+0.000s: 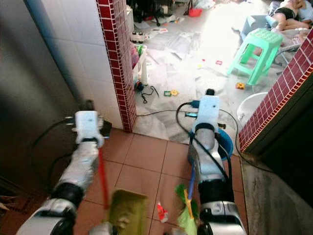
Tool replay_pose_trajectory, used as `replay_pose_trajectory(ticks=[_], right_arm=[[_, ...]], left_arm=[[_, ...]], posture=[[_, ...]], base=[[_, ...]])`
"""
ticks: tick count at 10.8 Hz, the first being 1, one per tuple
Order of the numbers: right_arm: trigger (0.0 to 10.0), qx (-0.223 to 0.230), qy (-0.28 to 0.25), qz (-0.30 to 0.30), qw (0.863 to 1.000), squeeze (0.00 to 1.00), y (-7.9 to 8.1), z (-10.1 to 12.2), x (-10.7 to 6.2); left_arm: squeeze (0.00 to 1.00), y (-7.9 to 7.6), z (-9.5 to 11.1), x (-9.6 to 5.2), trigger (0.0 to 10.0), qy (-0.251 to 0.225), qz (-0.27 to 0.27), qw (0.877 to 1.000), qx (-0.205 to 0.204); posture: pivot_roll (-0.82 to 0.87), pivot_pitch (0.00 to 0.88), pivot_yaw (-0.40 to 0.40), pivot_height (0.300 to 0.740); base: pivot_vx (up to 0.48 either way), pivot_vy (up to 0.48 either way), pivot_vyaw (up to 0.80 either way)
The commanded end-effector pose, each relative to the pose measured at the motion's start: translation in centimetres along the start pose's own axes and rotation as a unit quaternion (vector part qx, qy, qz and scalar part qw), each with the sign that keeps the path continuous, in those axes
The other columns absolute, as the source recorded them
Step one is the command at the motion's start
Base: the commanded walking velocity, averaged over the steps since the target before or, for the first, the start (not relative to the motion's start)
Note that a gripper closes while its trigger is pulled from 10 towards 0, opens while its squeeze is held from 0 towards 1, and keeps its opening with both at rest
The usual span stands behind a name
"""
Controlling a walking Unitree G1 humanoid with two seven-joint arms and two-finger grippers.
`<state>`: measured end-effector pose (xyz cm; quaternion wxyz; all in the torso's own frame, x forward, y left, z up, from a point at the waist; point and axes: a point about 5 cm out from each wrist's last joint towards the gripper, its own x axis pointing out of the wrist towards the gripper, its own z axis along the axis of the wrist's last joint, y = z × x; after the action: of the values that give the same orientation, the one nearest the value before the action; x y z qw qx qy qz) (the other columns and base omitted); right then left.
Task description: Sweep floor
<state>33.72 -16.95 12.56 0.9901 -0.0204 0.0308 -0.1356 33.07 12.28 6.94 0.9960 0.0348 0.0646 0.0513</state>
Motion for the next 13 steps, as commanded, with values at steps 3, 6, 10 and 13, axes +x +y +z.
replay_pose_trajectory(ticks=[3, 6, 10, 13], right_arm=[[10.0, 0.104, 0.069, -0.011, 0.992, 0.00, 0.9, -0.3, 0.3], [10.0, 0.211, 0.080, 0.010, 0.974, 0.00, 2.9, 1.5, 0.6], [10.0, 0.214, -0.019, 0.113, 0.970, 0.00, 4.8, 7.2, 0.9], [10.0, 0.102, -0.121, 0.131, 0.979, 0.00, 2.9, 8.7, 1.1]], left_arm=[[0.00, -0.5, 0.0, 0.4, 10.0, -0.005, 0.007, 1.000, 0.005], [0.00, -0.5, -0.1, 0.6, 10.0, -0.004, 0.013, 1.000, 0.007], [0.00, -0.6, -0.2, 0.8, 10.0, -0.002, 0.015, 1.000, 0.003], [0.00, -0.5, -0.2, 0.9, 10.0, -0.001, 0.016, 1.000, 0.002]], posture=[[-0.12, 0.000, -0.010, 0.740], [-0.12, 0.000, -0.011, 0.740], [-0.13, 0.000, -0.006, 0.740], [-0.13, 0.000, -0.008, 0.740]], base=[[0.000, 0.000, 0.00], [0.000, 0.000, 0.00], [0.000, 0.000, 0.00], [0.000, 0.000, 0.00]])
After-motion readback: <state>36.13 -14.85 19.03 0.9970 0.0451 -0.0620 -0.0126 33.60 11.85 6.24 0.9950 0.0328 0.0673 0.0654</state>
